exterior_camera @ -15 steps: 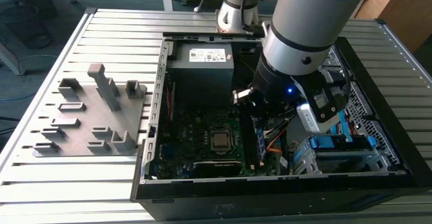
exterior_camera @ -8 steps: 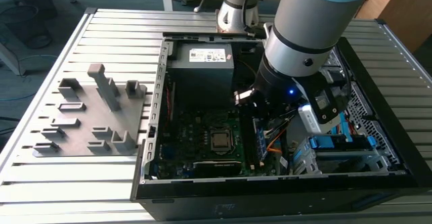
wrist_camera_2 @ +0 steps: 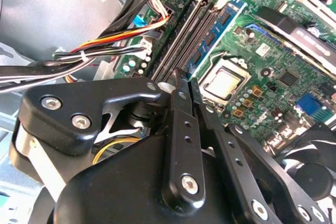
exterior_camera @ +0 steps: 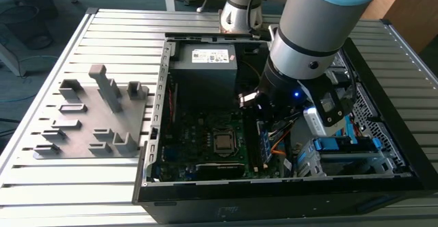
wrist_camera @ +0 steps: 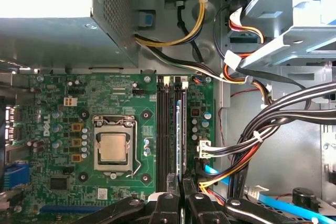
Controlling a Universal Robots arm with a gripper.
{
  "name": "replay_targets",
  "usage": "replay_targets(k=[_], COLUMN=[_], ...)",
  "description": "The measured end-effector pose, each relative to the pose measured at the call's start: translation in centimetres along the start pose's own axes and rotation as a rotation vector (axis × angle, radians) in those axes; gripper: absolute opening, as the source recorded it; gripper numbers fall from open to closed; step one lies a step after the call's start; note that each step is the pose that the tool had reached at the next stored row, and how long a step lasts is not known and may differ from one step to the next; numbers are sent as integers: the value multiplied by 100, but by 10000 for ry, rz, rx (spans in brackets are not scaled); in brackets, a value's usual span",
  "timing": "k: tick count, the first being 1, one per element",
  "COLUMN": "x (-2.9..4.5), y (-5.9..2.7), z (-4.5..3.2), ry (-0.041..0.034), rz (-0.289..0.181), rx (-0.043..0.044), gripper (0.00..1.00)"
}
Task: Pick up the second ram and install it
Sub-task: 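Insert the second ram into the second slot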
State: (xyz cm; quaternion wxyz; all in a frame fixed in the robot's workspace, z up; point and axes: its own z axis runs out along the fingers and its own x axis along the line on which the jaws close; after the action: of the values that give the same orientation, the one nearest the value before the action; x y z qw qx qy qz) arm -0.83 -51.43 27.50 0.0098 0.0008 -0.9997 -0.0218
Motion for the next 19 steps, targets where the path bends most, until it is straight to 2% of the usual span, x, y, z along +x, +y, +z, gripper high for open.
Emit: replay_targets(k=[19], x=[-6], y=[-3], z=[101], ry=[0], rz=[0], rx=[-1], gripper=[14])
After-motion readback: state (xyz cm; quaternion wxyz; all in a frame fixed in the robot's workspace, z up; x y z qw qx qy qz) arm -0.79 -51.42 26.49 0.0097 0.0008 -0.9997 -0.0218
